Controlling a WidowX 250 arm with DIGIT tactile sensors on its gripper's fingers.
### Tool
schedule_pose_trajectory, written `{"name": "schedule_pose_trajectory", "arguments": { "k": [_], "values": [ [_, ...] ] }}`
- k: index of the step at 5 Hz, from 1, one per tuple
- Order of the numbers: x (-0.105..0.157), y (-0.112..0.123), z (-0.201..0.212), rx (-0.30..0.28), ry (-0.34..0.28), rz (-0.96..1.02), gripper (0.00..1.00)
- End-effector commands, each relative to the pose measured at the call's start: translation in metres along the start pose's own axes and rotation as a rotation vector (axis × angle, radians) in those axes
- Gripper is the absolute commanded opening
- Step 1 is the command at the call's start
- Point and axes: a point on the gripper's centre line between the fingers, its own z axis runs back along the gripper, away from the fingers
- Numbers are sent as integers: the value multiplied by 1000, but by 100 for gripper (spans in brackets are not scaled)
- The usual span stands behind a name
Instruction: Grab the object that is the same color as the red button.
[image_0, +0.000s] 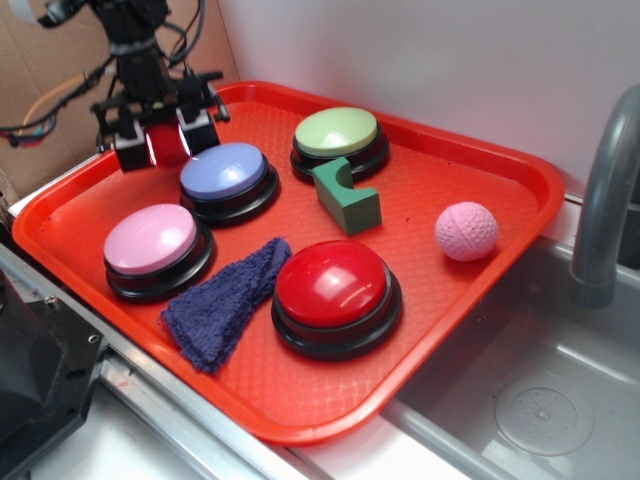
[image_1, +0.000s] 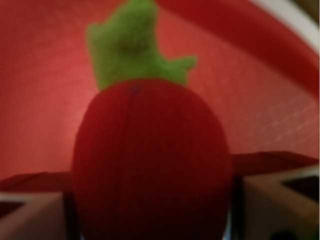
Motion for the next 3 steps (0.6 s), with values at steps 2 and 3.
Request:
{"name": "schedule_pose_trajectory", "arguments": {
  "k": [2, 3],
  "values": [
    [-71, -34, 108, -180, -60, -655, 0],
    [-92, -37, 107, -141, -3, -865, 0]
  ]
}}
